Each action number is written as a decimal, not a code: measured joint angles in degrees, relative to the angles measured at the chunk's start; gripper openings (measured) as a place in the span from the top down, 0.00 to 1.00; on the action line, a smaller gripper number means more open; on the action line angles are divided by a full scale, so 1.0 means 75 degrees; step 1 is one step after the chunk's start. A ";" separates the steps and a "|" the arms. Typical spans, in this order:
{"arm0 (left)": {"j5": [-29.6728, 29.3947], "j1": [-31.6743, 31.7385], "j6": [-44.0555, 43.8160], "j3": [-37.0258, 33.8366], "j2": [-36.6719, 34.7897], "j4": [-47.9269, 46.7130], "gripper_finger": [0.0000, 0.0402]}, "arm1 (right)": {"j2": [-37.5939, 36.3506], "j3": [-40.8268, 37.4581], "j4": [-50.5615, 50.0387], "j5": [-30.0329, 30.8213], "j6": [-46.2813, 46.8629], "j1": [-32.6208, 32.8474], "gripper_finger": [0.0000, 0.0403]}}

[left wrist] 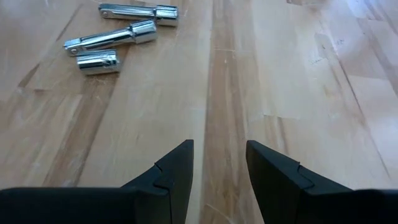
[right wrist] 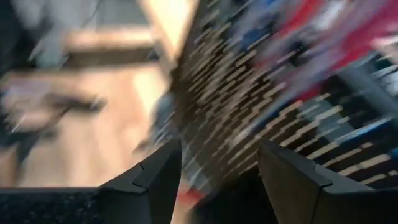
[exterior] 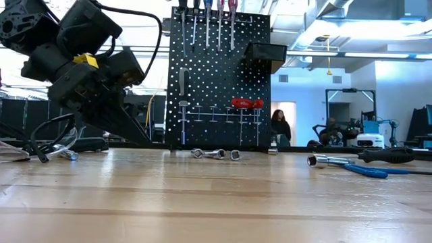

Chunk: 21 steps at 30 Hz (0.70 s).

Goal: Hang tools onto peg board
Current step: Put the extension bar into the black bin on the pegboard

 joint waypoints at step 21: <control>-0.0012 -0.0115 0.0338 0.0000 0.0000 0.0349 0.64 | -0.1143 -0.8218 0.3286 -0.0542 0.5491 0.5192 0.50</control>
